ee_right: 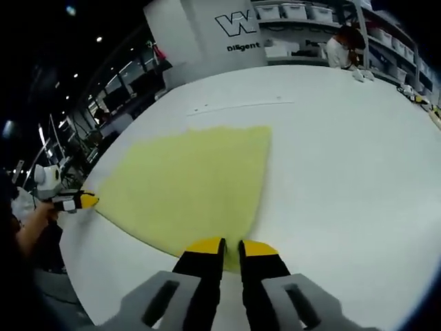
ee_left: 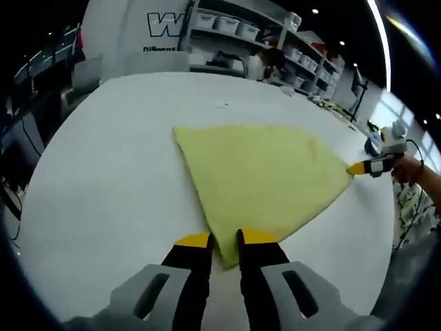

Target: Fold the garment on the visible template until the final outline fits inside the template.

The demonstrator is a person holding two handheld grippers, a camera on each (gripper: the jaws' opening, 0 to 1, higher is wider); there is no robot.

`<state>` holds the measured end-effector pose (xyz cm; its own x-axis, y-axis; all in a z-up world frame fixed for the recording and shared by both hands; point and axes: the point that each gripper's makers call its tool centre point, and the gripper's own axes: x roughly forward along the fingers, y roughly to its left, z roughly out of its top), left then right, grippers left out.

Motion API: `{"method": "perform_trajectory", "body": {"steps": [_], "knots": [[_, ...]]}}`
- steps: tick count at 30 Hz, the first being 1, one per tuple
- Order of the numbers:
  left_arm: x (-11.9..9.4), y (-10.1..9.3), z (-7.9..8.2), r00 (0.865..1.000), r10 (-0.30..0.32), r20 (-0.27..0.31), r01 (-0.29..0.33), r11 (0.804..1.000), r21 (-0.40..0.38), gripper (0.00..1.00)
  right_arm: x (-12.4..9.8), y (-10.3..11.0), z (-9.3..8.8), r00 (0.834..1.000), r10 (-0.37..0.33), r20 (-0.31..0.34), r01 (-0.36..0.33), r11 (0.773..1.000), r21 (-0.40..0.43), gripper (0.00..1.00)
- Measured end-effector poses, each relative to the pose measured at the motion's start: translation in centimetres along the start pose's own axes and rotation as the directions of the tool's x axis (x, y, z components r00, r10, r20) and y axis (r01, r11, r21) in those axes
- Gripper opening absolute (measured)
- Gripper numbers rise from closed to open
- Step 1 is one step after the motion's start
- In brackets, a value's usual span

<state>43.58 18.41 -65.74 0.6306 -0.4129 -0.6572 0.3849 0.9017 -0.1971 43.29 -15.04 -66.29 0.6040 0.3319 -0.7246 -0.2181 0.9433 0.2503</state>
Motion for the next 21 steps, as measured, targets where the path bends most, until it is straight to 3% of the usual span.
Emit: {"method": "perform_trajectory", "body": {"steps": [3,14,21], "knots": [[0.0,-0.3,0.1,1.000,0.003,0.005,-0.003,0.999,0.043,0.04,-0.1,0.1,-0.1,1.000,-0.003,0.001,0.003,1.000,-0.015,0.00],[-1.7,0.5,-1.2,0.999,0.028,-0.035,-0.025,0.995,0.093,0.03,-0.3,1.2,-1.2,1.000,0.016,-0.019,-0.016,0.999,-0.049,0.00],[-2.9,1.4,-2.0,0.998,0.033,-0.048,-0.029,0.997,0.074,0.03,-0.7,2.6,-2.2,0.999,0.045,-0.026,-0.046,0.997,-0.063,0.00]]}}
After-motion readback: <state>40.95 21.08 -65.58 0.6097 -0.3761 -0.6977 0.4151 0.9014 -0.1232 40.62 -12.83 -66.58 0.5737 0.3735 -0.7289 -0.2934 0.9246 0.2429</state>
